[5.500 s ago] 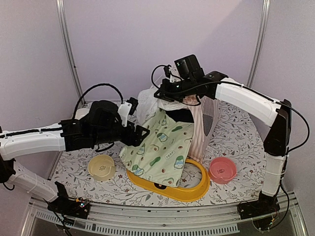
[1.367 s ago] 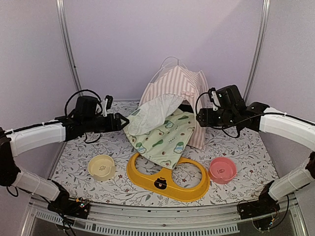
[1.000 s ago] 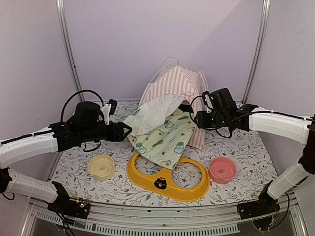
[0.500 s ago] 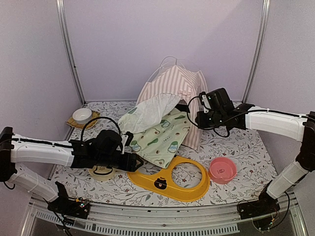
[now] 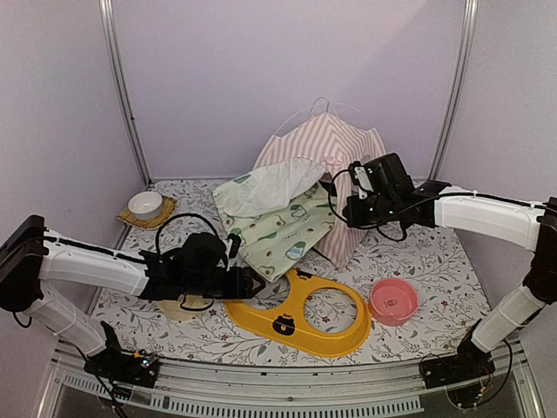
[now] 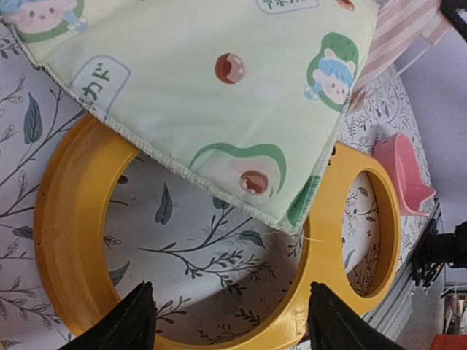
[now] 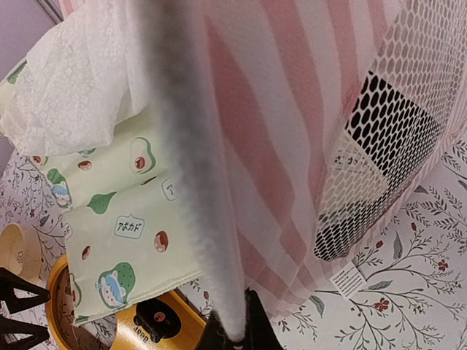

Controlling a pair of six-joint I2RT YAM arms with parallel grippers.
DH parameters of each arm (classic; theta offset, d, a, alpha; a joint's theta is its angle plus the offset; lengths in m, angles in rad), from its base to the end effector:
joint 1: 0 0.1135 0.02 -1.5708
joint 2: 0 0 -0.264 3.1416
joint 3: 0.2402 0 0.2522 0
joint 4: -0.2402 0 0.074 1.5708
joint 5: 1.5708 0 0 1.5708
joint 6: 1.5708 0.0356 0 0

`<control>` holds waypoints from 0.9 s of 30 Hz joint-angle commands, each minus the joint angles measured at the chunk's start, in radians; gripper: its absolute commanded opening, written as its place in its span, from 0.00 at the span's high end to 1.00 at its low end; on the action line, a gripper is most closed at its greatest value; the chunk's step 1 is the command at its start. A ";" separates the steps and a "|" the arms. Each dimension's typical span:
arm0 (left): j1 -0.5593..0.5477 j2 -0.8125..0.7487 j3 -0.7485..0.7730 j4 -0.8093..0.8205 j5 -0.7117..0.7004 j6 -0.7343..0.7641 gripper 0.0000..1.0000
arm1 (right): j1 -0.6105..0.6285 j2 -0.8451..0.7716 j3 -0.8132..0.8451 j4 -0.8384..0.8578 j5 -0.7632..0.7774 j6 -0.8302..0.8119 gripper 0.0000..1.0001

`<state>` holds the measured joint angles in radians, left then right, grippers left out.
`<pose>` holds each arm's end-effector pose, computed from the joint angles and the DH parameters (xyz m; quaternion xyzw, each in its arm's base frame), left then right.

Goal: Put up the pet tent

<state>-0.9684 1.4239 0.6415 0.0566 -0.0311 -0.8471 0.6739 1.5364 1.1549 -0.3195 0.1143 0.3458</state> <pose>0.1592 -0.2296 0.1718 0.0489 0.9107 -0.3144 0.2635 0.2715 0.2116 0.2713 -0.1241 0.8972 0.1601 0.3924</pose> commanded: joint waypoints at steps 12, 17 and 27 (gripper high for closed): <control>0.050 0.185 0.103 0.242 0.000 -0.105 0.29 | 0.000 -0.028 0.048 -0.024 -0.122 0.055 1.00; 0.058 0.215 0.136 0.246 -0.015 -0.100 0.34 | 0.000 -0.036 0.048 -0.024 -0.139 0.055 1.00; 0.062 0.206 0.270 0.188 -0.040 -0.012 0.86 | 0.013 -0.011 0.047 -0.029 -0.189 0.004 1.00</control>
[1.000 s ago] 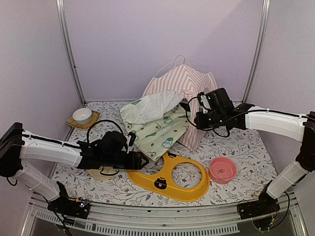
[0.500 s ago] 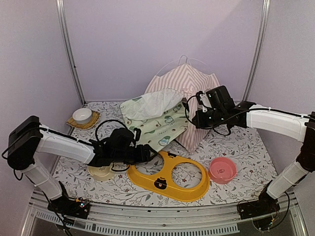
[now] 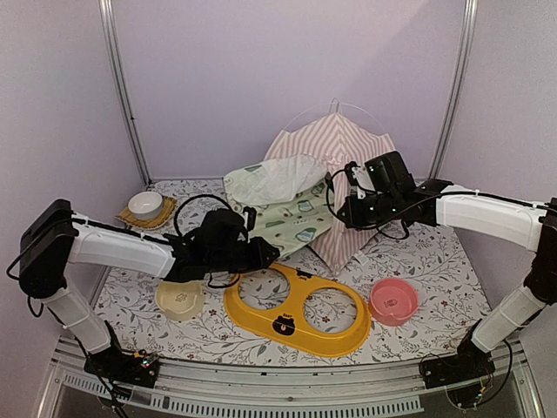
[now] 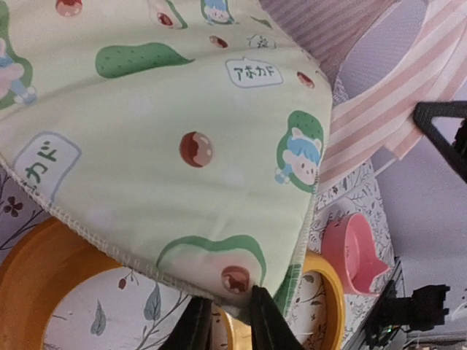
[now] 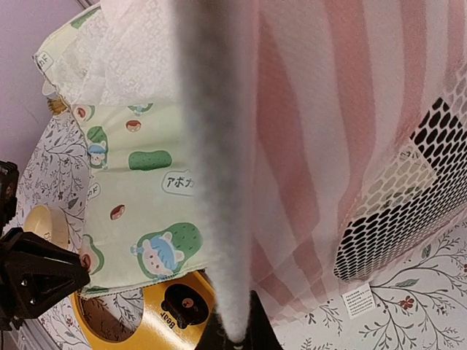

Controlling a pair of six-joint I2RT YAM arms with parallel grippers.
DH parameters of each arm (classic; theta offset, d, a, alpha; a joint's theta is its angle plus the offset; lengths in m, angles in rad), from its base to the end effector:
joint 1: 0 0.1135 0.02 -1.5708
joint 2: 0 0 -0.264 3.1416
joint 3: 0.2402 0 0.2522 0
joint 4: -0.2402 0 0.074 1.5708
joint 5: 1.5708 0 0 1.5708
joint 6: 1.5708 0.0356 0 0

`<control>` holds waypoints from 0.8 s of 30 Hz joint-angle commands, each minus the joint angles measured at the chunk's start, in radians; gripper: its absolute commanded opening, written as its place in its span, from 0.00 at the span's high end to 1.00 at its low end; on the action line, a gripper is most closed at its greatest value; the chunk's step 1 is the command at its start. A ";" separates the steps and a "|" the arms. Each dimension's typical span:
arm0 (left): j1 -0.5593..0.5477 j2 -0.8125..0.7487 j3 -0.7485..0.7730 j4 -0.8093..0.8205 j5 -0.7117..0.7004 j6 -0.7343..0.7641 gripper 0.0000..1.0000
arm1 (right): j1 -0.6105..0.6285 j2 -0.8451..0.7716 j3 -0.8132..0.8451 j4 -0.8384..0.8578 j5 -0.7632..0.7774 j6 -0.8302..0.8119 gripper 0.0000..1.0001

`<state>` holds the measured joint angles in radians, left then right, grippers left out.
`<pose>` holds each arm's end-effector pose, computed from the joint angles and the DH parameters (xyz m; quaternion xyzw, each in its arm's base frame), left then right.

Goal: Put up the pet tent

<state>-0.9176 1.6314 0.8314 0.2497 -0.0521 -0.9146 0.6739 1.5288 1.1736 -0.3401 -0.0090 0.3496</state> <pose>0.2100 -0.2713 0.1858 -0.0114 0.8723 -0.3734 0.3153 0.2683 0.2147 0.2781 -0.1481 0.8935 0.2111 0.3676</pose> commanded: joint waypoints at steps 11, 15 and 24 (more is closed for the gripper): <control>0.061 0.210 0.391 -0.125 0.180 0.158 1.00 | 0.030 -0.006 0.016 -0.006 -0.099 -0.054 1.00; 0.060 0.289 0.492 -0.160 0.257 0.173 1.00 | 0.031 -0.024 0.000 -0.002 -0.115 -0.068 1.00; 0.086 0.372 0.603 -0.217 0.300 0.200 0.87 | 0.030 -0.028 -0.015 -0.007 -0.121 -0.066 1.00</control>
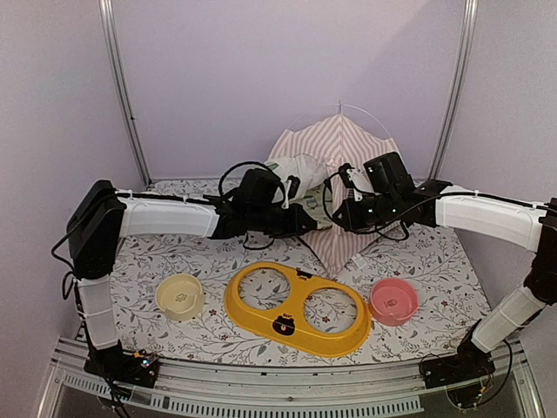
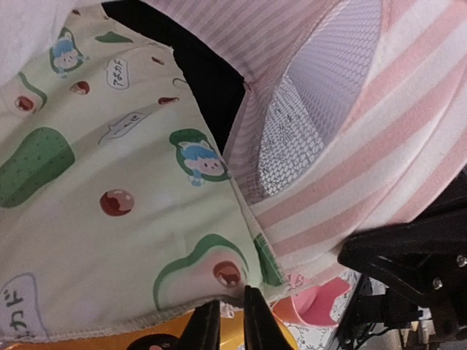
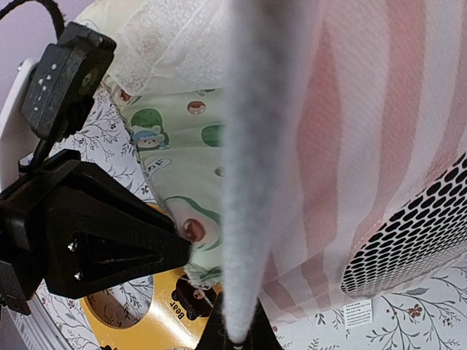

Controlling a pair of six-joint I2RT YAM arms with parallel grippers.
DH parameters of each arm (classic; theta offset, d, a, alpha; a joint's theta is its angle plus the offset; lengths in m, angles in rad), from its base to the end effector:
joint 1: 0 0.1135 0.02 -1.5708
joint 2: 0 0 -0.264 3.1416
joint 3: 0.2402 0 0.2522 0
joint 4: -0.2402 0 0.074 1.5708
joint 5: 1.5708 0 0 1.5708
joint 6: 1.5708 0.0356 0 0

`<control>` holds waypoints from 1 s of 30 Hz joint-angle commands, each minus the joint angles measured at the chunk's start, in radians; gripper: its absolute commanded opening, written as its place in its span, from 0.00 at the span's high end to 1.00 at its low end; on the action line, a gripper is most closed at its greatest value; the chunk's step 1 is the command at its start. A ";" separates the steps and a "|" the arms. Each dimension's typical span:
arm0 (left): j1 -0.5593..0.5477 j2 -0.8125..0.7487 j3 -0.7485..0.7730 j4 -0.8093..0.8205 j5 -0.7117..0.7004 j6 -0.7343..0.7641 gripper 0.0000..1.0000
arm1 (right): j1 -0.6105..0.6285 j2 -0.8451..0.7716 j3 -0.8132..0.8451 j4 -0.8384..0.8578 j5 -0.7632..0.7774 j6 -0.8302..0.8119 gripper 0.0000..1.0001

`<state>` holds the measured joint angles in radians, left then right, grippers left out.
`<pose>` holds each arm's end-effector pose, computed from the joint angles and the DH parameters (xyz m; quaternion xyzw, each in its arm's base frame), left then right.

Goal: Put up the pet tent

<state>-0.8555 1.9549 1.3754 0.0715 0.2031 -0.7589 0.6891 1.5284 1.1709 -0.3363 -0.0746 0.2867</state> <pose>0.2909 -0.3458 0.2214 0.0927 0.8542 -0.4246 0.2855 0.2634 0.2204 0.2777 -0.1963 0.8833 0.2287 0.3590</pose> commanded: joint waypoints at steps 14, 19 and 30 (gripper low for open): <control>0.029 -0.409 -0.298 -0.097 -0.153 0.080 0.36 | 0.015 -0.050 0.009 -0.056 0.018 0.005 1.00; 0.110 -0.572 -0.467 -0.123 -0.255 0.051 0.41 | 0.015 -0.053 0.005 -0.064 0.014 0.005 1.00; 0.242 -0.502 -0.499 0.017 -0.121 0.191 0.41 | 0.015 -0.050 0.017 -0.076 -0.020 -0.002 1.00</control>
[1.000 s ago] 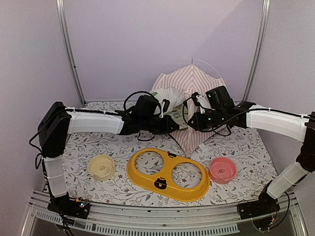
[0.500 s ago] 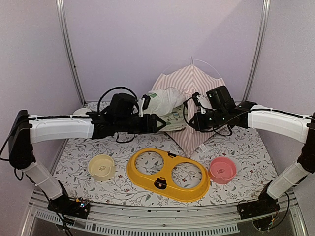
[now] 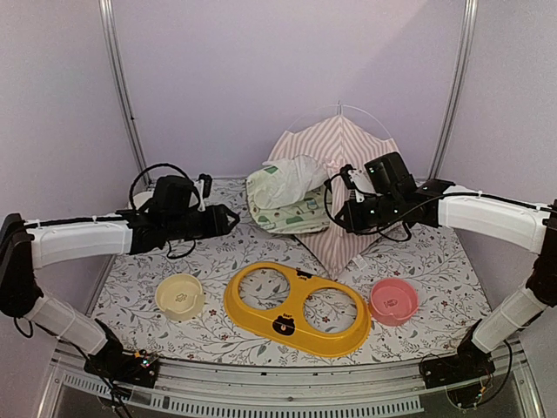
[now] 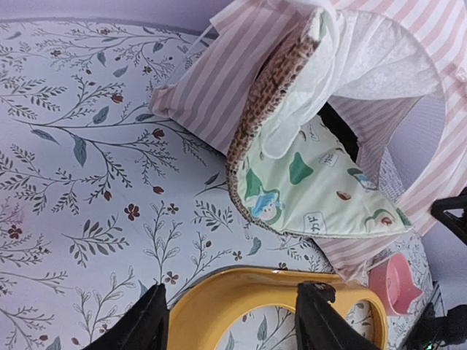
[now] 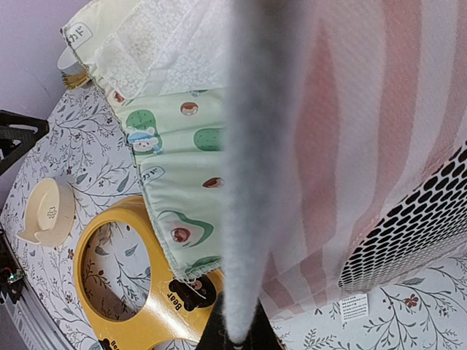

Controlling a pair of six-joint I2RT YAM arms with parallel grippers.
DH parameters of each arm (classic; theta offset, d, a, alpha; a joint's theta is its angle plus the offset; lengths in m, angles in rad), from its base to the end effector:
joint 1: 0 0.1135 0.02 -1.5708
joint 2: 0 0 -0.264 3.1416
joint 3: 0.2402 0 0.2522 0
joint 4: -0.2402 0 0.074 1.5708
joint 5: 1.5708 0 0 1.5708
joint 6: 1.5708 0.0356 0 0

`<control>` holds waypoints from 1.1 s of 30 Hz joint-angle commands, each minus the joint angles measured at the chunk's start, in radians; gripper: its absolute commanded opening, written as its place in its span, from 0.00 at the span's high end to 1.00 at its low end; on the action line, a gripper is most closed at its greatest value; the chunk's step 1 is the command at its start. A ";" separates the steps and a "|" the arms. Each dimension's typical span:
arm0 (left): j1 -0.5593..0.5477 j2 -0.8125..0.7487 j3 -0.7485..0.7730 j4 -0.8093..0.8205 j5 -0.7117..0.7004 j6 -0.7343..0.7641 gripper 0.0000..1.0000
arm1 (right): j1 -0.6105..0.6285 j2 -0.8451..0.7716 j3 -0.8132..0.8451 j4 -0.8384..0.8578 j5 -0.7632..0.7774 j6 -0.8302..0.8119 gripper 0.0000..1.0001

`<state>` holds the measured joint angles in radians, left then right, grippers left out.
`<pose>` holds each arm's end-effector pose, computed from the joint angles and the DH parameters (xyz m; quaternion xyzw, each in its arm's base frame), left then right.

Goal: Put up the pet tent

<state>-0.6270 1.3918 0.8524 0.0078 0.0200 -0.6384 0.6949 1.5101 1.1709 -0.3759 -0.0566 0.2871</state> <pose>0.2494 -0.1816 0.2434 0.0000 0.8680 -0.3006 0.3953 0.2581 0.2178 0.2803 -0.1957 0.8883 0.2183 0.3536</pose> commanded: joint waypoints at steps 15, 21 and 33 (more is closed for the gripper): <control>0.063 0.358 0.274 0.161 0.091 0.127 0.55 | 0.010 -0.074 -0.006 -0.056 -0.067 -0.005 1.00; 0.066 0.419 0.326 0.161 0.092 0.147 0.78 | 0.011 -0.096 -0.014 -0.055 -0.078 -0.006 1.00; 0.012 0.518 0.494 0.139 0.307 0.123 0.99 | 0.011 -0.072 -0.036 -0.013 -0.148 -0.036 1.00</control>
<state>-0.5827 1.8610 1.2465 0.1570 0.2531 -0.5053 0.6937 1.4483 1.1492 -0.4107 -0.1146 0.2691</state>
